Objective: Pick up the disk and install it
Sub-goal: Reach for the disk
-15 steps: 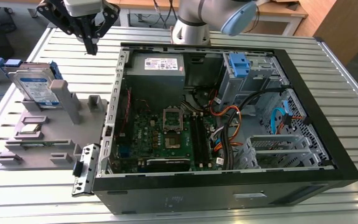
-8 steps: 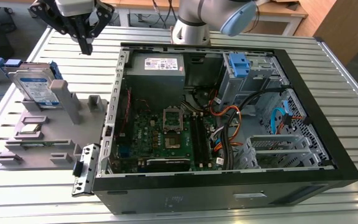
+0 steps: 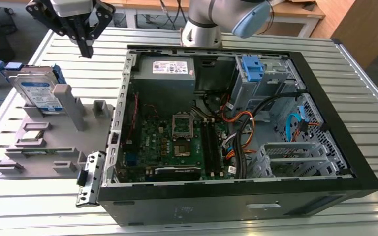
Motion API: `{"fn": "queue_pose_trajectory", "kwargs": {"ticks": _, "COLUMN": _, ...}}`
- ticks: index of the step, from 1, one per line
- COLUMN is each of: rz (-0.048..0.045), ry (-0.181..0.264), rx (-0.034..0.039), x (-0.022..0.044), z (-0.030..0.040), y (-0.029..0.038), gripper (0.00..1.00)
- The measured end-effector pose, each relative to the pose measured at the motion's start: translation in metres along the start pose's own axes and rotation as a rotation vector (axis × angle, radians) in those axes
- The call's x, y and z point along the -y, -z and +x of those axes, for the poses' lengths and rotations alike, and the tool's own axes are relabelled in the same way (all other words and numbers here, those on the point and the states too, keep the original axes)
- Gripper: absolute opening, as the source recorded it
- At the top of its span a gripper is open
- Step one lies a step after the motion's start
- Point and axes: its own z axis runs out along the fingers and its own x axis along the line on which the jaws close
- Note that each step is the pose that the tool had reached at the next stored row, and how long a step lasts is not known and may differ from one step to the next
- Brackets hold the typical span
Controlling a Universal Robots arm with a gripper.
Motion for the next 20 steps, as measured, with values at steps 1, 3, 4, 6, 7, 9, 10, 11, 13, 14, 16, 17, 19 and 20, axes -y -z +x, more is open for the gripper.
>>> {"fn": "queue_pose_trajectory", "kwargs": {"ticks": 1, "rz": 0.0000, "ry": 0.000, "rx": 0.0000, "x": 0.0001, "z": 0.0009, "y": 0.0000, "gripper": 0.11}}
{"fn": "queue_pose_trajectory", "kwargs": {"ticks": 3, "rz": 0.0000, "ry": 0.000, "rx": 0.0000, "x": 0.0002, "z": 0.0024, "y": 0.0000, "gripper": 0.11}}
{"fn": "queue_pose_trajectory", "kwargs": {"ticks": 4, "rz": 0.0000, "ry": 0.000, "rx": 0.0000, "x": 0.0002, "z": 0.0031, "y": 0.0000, "gripper": 0.11}}
{"fn": "queue_pose_trajectory", "kwargs": {"ticks": 6, "rz": 0.0000, "ry": 0.000, "rx": 0.0000, "x": 0.0004, "z": 0.0046, "y": 0.0000, "gripper": 0.11}}
{"fn": "queue_pose_trajectory", "kwargs": {"ticks": 7, "rz": 0.0001, "ry": 0.000, "rx": 0.0000, "x": 0.0004, "z": 0.0053, "y": 0.0000, "gripper": 0.11}}
{"fn": "queue_pose_trajectory", "kwargs": {"ticks": 9, "rz": 0.0000, "ry": 0.000, "rx": 0.0000, "x": 0.0005, "z": 0.0068, "y": 0.0000, "gripper": 0.11}}
{"fn": "queue_pose_trajectory", "kwargs": {"ticks": 10, "rz": 0.0000, "ry": 0.000, "rx": -0.0001, "x": 0.0006, "z": 0.0075, "y": 0.0000, "gripper": 0.11}}
{"fn": "queue_pose_trajectory", "kwargs": {"ticks": 11, "rz": 0.0001, "ry": 0.000, "rx": -0.0001, "x": 0.0006, "z": 0.0082, "y": 0.0000, "gripper": 0.11}}
{"fn": "queue_pose_trajectory", "kwargs": {"ticks": 13, "rz": 0.0000, "ry": 0.000, "rx": 0.0000, "x": 0.0007, "z": 0.0095, "y": -0.0001, "gripper": 0.11}}
{"fn": "queue_pose_trajectory", "kwargs": {"ticks": 14, "rz": 0.0000, "ry": 0.000, "rx": 0.0000, "x": 0.0008, "z": 0.0101, "y": -0.0001, "gripper": 0.11}}
{"fn": "queue_pose_trajectory", "kwargs": {"ticks": 16, "rz": 0.0000, "ry": 0.000, "rx": -0.0001, "x": 0.0009, "z": 0.0111, "y": 0.0000, "gripper": 0.11}}
{"fn": "queue_pose_trajectory", "kwargs": {"ticks": 17, "rz": 0.0000, "ry": 0.000, "rx": 0.0000, "x": 0.0009, "z": 0.0116, "y": -0.0001, "gripper": 0.11}}
{"fn": "queue_pose_trajectory", "kwargs": {"ticks": 19, "rz": -0.0001, "ry": 0.000, "rx": 0.0000, "x": 0.0010, "z": 0.0127, "y": -0.0001, "gripper": 0.11}}
{"fn": "queue_pose_trajectory", "kwargs": {"ticks": 20, "rz": 0.0000, "ry": 0.000, "rx": 0.0000, "x": 0.0010, "z": 0.0133, "y": -0.0001, "gripper": 0.11}}
